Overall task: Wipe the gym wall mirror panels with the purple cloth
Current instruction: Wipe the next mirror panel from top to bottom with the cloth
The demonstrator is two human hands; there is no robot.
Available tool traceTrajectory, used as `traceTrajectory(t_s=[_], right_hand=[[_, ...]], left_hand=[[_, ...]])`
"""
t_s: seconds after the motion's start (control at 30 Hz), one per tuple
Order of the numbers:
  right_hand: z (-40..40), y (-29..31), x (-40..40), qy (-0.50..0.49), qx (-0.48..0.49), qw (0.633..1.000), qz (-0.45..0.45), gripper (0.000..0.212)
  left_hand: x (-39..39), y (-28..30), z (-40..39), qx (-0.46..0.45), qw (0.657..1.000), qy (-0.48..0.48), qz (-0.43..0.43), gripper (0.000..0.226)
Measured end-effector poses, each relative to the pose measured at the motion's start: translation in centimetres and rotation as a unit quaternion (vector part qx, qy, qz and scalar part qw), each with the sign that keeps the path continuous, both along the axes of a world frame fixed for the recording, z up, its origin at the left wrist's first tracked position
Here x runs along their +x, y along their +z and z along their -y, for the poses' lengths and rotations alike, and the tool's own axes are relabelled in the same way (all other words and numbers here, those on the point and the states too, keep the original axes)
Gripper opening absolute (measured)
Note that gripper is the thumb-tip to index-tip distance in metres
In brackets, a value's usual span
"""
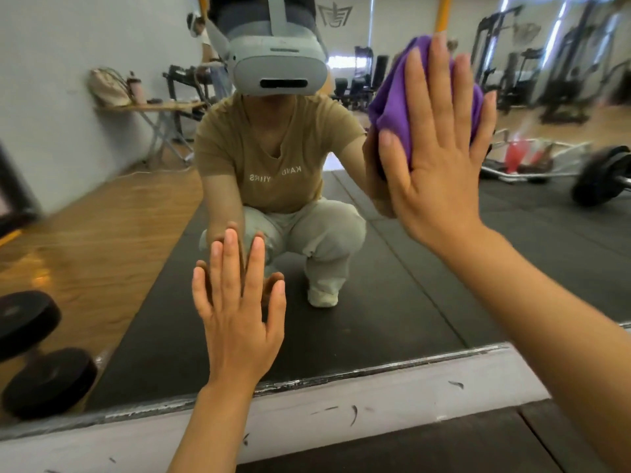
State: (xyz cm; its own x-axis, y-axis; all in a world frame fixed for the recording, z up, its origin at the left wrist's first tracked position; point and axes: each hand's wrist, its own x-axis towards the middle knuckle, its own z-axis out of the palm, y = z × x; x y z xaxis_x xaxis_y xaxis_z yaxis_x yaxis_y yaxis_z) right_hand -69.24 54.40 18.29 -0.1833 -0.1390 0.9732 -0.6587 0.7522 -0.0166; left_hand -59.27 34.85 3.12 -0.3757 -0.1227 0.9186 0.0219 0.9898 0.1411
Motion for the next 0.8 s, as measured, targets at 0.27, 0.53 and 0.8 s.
traceTrajectory(t_s=[0.27, 0.53, 0.8], right_hand=[[1.5, -11.5, 0.6, -0.016, 0.078, 0.997, -0.024, 0.063], [-2.1, -30.6, 2.1, -0.056, 0.358, 0.932, -0.011, 0.067], [-2.7, -23.3, 0.4, -0.02, 0.397, 0.916, -0.056, 0.055]], left_hand=[[0.1, -0.1, 0.0, 0.016, 1.0, 0.0, -0.01, 0.062], [1.2, -0.3, 1.5, 0.025, 1.0, 0.011, 0.0, 0.071], [0.8, -0.5, 1.4, 0.032, 0.999, 0.013, -0.007, 0.068]])
